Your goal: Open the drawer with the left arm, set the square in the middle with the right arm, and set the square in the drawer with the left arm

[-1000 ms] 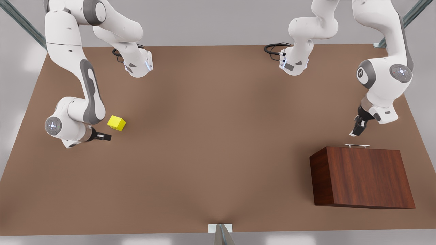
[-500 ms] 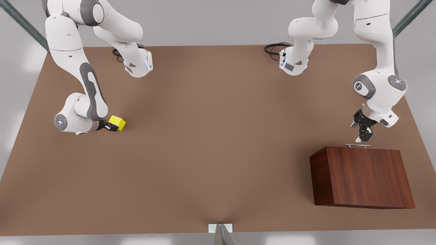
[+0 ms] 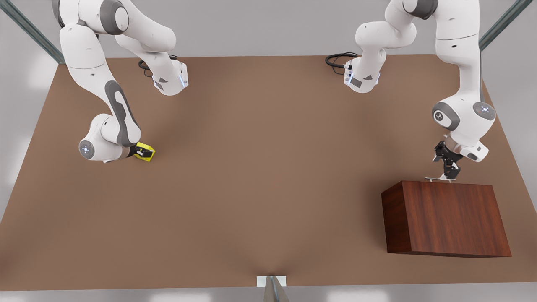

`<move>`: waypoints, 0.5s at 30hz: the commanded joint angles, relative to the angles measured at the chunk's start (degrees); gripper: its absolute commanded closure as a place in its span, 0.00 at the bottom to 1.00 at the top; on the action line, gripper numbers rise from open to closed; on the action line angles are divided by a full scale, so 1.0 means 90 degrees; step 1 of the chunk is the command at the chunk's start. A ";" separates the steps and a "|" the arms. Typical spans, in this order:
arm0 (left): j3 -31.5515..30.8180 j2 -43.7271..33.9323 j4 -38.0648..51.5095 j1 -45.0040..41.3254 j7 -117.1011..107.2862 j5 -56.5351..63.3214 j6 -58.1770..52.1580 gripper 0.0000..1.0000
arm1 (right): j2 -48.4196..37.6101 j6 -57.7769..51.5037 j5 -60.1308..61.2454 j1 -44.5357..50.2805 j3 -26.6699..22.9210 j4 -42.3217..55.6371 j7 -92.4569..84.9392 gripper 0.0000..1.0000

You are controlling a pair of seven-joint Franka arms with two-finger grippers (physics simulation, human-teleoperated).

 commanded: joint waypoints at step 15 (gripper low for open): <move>0.0000 0.0132 -0.0029 -0.0027 -0.0010 -0.0068 -0.0251 0.00 | -0.0079 0.0039 0.0000 0.0010 0.0039 0.0039 -0.0059 0.31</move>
